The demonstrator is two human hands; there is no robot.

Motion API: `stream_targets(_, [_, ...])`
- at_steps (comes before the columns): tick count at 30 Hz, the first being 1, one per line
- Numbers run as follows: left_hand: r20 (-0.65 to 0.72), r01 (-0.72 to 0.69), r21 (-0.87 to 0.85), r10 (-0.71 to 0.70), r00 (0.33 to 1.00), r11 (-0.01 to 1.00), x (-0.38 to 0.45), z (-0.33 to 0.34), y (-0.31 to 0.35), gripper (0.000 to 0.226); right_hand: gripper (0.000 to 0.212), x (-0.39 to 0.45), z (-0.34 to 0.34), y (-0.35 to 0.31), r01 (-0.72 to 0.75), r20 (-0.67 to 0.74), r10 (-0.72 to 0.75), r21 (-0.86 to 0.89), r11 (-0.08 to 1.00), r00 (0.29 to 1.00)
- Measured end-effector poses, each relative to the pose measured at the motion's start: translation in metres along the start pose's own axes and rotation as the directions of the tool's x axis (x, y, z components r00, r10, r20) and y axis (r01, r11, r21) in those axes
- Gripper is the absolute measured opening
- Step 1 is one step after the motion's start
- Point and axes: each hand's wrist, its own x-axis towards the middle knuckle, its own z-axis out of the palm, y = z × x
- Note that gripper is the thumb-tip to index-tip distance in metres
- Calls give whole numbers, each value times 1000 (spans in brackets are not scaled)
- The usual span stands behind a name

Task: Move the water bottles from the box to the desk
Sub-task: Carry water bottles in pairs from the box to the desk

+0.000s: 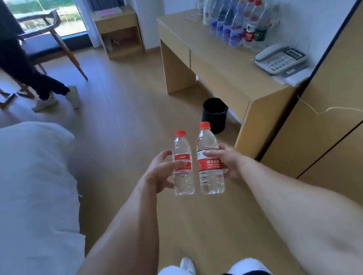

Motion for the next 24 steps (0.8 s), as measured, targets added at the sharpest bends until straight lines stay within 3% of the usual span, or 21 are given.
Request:
stream_targets(13, [75, -61, 32, 58, 995, 998, 161, -32, 126, 39, 46, 153, -23, -122, 72, -113, -63, 80, 994, 992])
stream_targets(17, [87, -102, 55, 98, 991, 993, 226, -38, 181, 44, 56, 221, -32, -170, 111, -72, -103, 111, 988, 992])
stream_targets(24, [91, -100, 75, 93, 992, 992, 336, -30, 273, 56, 49, 309, -65, -254, 117, -129, -94, 178, 977, 987])
